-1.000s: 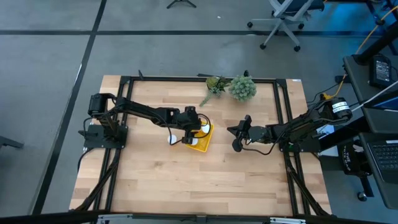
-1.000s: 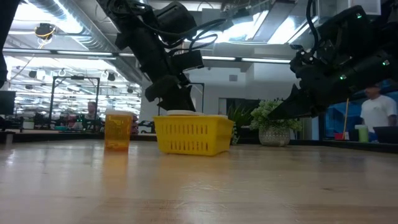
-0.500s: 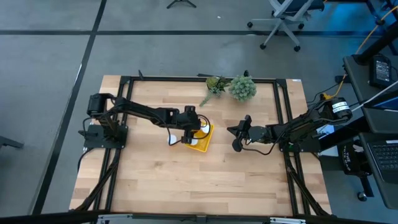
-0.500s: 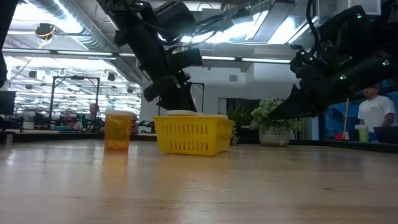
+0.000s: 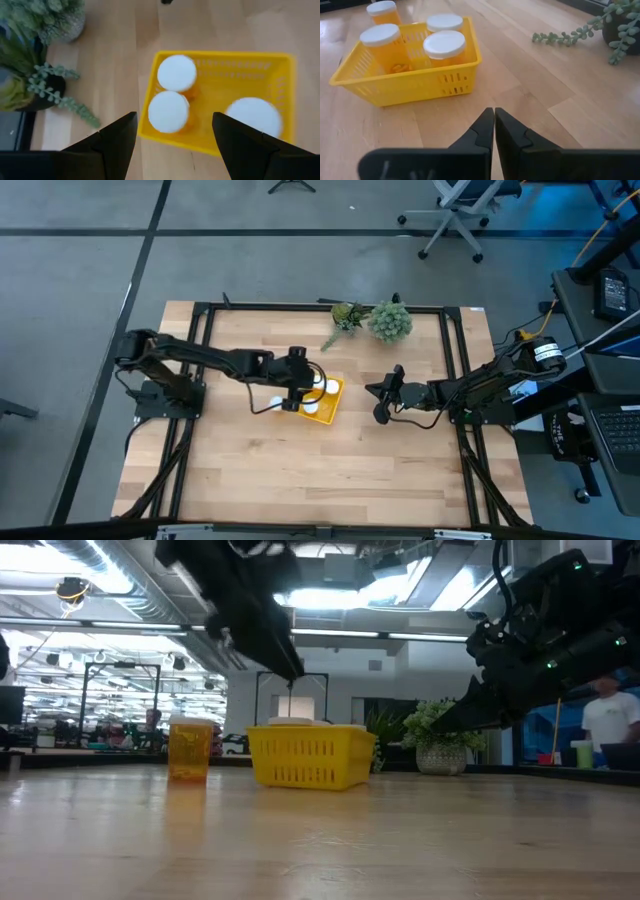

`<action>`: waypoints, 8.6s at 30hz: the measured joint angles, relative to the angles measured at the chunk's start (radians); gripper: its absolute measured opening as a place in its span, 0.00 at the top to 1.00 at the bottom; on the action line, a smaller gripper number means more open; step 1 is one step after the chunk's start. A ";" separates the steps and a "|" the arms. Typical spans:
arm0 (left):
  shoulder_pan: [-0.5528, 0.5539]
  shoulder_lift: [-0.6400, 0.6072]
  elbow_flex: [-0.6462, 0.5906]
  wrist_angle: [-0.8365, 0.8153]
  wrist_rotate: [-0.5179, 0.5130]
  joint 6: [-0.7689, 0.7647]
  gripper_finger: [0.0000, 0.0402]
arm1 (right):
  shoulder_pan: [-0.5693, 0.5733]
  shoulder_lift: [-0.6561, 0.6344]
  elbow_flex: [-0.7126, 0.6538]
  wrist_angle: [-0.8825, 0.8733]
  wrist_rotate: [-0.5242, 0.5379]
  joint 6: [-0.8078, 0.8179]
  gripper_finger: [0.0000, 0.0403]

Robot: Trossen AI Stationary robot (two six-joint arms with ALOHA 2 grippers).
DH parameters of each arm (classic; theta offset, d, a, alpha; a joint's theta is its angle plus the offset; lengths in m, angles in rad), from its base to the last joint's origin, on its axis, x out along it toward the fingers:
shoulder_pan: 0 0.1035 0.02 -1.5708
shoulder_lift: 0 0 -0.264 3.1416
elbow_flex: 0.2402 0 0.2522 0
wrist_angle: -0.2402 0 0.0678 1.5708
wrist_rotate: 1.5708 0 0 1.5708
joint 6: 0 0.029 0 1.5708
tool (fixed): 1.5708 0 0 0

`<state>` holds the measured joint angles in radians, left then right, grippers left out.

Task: Pick and place pill bottles into a basket
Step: Put the orange pill bottle into the yellow bin

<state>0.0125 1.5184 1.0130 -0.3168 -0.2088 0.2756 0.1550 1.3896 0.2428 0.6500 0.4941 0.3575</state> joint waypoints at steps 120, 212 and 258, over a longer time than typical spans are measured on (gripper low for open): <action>-0.310 0.141 -0.763 1.063 -0.323 -0.673 0.36 | 0.000 0.000 0.000 0.003 -0.025 0.004 0.95; -0.187 -0.258 -0.454 0.648 -0.036 -0.253 0.53 | 0.000 0.016 0.433 -0.117 -0.287 -0.361 0.48; -0.100 -0.125 -0.341 0.627 0.054 -0.175 0.53 | -0.028 0.286 0.644 -0.087 -0.312 -0.442 0.29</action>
<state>-0.0879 1.3937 0.6724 0.3107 -0.1547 0.1009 0.1272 1.6756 0.8871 0.5625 0.1818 -0.0842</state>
